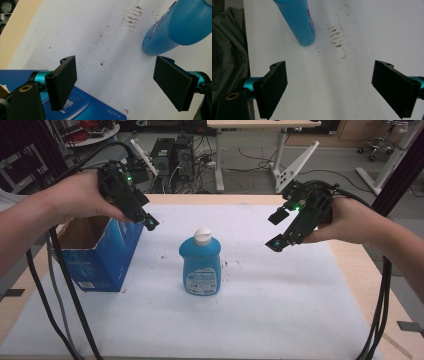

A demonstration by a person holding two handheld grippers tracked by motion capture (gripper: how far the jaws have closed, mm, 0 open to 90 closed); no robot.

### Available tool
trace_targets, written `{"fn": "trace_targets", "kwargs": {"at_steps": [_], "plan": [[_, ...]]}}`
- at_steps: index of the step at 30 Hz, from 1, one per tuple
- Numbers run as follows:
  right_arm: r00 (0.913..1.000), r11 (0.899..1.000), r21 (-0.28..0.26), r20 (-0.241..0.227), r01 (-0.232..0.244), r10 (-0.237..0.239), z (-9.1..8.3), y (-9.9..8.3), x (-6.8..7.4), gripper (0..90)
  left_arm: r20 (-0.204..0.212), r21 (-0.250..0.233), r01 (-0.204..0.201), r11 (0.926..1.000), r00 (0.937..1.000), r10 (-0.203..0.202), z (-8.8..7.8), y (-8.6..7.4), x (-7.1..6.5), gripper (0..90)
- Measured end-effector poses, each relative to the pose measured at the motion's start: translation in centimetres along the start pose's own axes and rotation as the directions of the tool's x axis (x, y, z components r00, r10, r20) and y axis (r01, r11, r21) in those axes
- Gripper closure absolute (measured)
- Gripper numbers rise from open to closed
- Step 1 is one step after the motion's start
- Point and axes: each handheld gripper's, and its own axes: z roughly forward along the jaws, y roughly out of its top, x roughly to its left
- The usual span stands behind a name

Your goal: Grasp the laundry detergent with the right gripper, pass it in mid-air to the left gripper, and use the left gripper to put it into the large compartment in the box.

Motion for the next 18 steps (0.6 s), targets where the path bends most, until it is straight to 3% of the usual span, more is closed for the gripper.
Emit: {"fn": "trace_targets", "kwargs": {"at_steps": [18], "plan": [[0.9956,0.996,-0.056,-0.054,0.073,-0.076,4.0,2.3,0.6,12.8,0.007,0.005,-0.008,1.0,0.9999,0.008,-0.3,-0.1,-0.1,19.2]]}}
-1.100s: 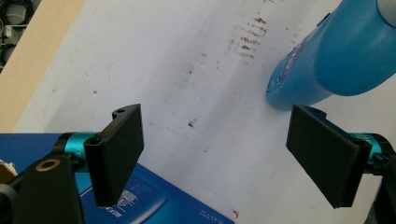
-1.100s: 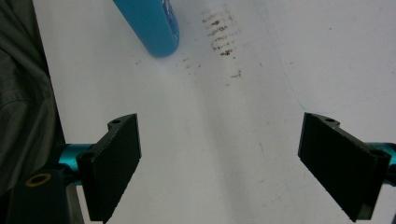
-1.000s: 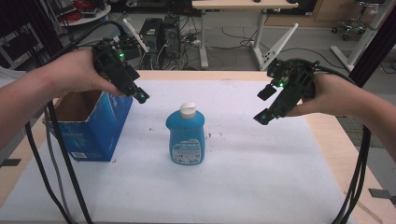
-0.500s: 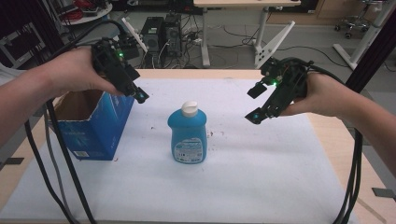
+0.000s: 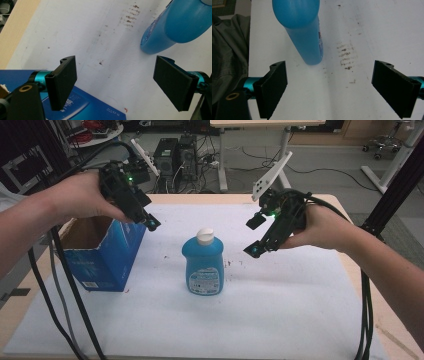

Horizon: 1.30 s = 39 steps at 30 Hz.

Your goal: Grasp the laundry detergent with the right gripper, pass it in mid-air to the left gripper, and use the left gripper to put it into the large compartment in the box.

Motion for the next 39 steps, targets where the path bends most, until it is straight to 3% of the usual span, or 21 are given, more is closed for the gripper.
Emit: {"fn": "trace_targets", "kwargs": {"at_steps": [10,39], "plan": [[0.9982,0.999,0.0,-0.041,0.044,-0.044,2.9,1.2,0.5,12.7,0.004,-0.006,0.005,1.0,1.0,-0.005,0.1,0.0,0.0,19.2],[0.992,0.995,-0.027,-0.079,0.097,-0.099,6.9,3.0,1.9,12.8,0.008,-0.002,0.0,1.0,1.0,0.0,0.1,0.0,-0.1,19.2]]}}
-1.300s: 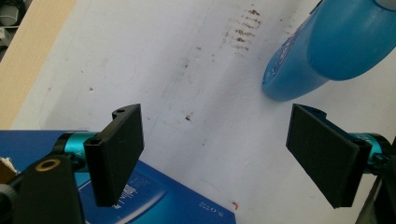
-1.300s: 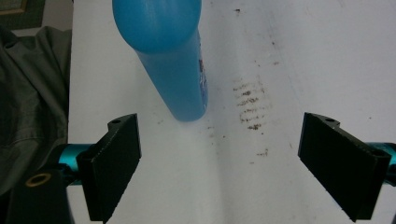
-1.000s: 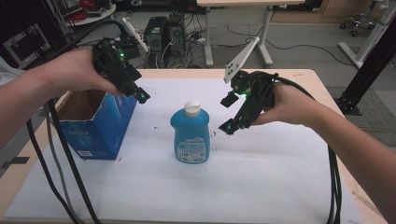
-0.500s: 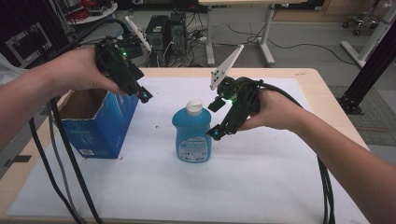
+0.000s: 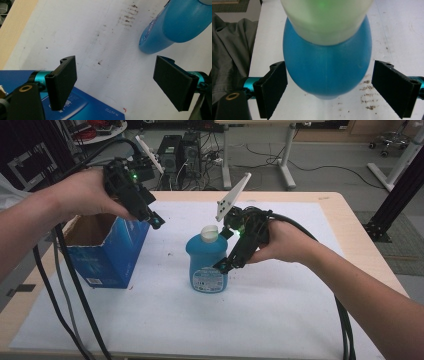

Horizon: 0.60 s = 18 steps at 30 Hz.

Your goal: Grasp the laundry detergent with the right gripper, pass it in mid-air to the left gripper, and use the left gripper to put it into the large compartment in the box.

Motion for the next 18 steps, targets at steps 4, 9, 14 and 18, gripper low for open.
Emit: {"fn": "trace_targets", "kwargs": {"at_steps": [4,9,14,18], "plan": [[1.0,1.0,0.002,0.002,0.005,-0.005,0.29,0.13,0.06,12.8,0.003,0.001,0.004,1.0,1.0,-0.004,0.0,-0.03,-0.05,19.2],[0.9999,1.0,0.001,0.006,0.012,-0.012,0.67,0.32,0.17,12.9,0.003,0.004,-0.001,1.0,1.0,0.001,-0.03,0.0,-0.05,19.2],[0.9999,1.0,0.001,0.01,0.014,-0.014,0.97,0.46,0.27,12.9,0.003,0.006,-0.003,1.0,1.0,0.003,-0.01,-0.01,-0.07,19.2],[0.9998,1.0,0.003,0.015,0.012,-0.012,1.04,0.51,0.32,13.1,0.003,0.001,0.002,1.0,1.0,-0.002,0.03,-0.02,-0.15,19.2]]}}
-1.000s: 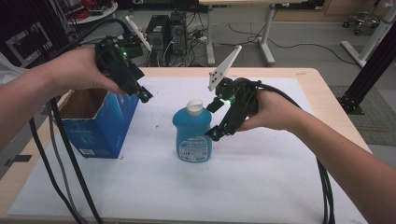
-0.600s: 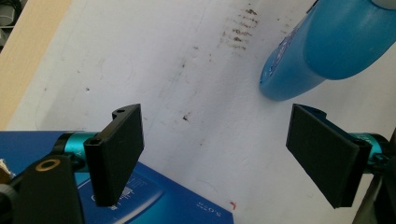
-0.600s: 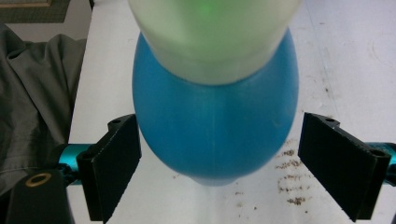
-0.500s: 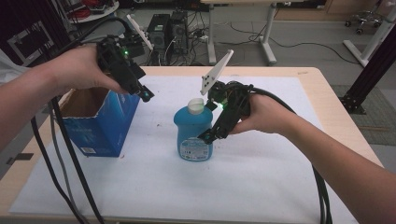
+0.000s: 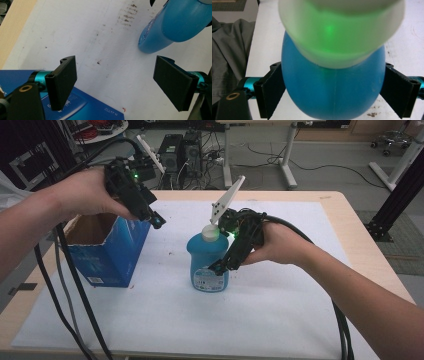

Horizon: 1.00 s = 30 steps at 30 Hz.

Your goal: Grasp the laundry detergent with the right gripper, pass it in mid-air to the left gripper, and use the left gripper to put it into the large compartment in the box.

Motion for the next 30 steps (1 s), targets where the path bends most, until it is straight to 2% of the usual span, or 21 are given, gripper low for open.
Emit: {"fn": "trace_targets", "kwargs": {"at_steps": [7,10,30], "plan": [[1.0,1.0,-0.005,0.003,0.007,-0.007,0.15,0.05,0.04,13.4,0.001,0.002,0.0,1.0,1.0,0.0,0.0,0.02,-0.05,19.2],[0.9999,1.0,-0.002,-0.001,0.01,-0.01,0.17,0.05,0.09,18.9,0.001,0.005,-0.001,1.0,1.0,0.001,0.02,0.02,-0.08,19.2],[0.9998,1.0,-0.007,0.019,0.007,-0.007,0.33,0.05,0.15,19.5,0.011,0.001,0.001,1.0,0.9999,-0.001,0.0,-0.09,-0.18,19.2]]}}
